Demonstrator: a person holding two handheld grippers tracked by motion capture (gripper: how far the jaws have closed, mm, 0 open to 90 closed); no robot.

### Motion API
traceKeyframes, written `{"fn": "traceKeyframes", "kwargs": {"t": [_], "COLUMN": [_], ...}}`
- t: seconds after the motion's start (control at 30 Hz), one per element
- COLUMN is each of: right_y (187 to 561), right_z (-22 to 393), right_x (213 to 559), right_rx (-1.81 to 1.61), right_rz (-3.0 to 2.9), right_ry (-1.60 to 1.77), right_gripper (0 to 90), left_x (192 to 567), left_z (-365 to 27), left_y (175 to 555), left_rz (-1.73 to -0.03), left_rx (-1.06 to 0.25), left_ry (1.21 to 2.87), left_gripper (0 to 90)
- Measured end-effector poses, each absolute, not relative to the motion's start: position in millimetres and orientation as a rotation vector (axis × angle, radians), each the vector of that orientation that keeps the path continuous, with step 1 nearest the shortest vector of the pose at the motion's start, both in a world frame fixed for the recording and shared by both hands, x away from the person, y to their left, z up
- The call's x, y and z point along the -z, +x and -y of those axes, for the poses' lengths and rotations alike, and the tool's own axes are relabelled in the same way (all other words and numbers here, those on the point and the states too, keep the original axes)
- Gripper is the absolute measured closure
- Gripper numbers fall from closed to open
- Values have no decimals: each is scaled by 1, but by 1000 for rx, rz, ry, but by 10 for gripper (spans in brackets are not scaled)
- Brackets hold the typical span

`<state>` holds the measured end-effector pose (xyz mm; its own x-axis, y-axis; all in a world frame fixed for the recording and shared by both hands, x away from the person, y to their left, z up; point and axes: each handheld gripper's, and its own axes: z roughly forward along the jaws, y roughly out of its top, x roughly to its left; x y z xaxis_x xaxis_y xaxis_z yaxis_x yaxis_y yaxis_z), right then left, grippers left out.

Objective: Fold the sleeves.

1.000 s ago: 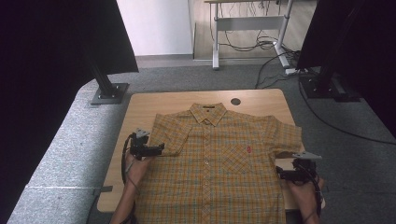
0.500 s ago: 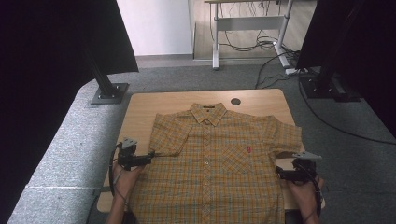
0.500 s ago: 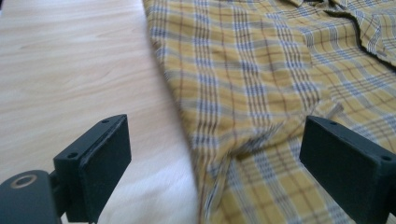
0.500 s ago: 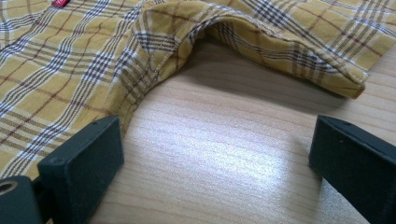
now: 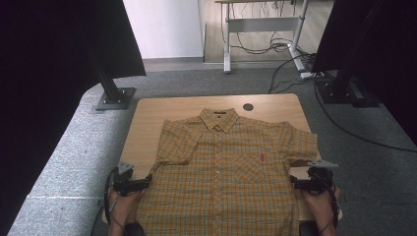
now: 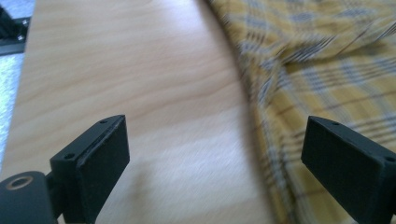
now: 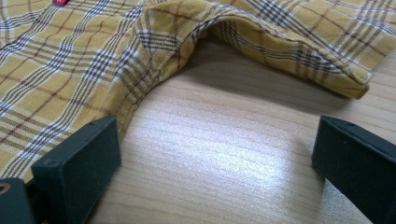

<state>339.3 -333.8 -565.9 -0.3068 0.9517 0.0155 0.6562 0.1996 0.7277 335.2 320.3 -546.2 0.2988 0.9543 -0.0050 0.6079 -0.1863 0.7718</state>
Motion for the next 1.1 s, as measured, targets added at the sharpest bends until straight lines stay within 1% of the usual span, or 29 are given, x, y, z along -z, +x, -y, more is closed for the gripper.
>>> {"fn": "traceKeyframes", "kwargs": {"t": [0.1,0.4,0.47,0.53,0.6,0.8,0.83,1.1], "right_y": [339,339,339,338,337,333,333,337], "right_z": [334,334,334,335,335,330,327,322], "right_x": [566,566,566,564,563,549,542,519], "right_rx": [-893,-897,-899,-905,-911,-945,-952,-1032], "right_rz": [-2041,-2038,-2039,-2047,-2048,-2020,-2017,-2003], "right_ry": [1495,1498,1496,1501,1506,1465,1441,1397], "right_gripper": [3,8,12,36,36,31,31,32], "left_x": [552,555,555,555,555,555,555,555], "left_z": [-325,-323,-323,-323,-323,-323,-323,-323], "left_y": [331,331,331,331,331,331,331,331], "left_rz": [-1415,-1429,-1432,-1429,-1426,-1424,-1425,-1430], "left_rx": [-625,-638,-638,-638,-638,-634,-634,-636], "left_ry": [1893,1931,1931,1932,1934,1937,1937,1934], "left_gripper": [80,78,77,79,79,70,69,68]}}
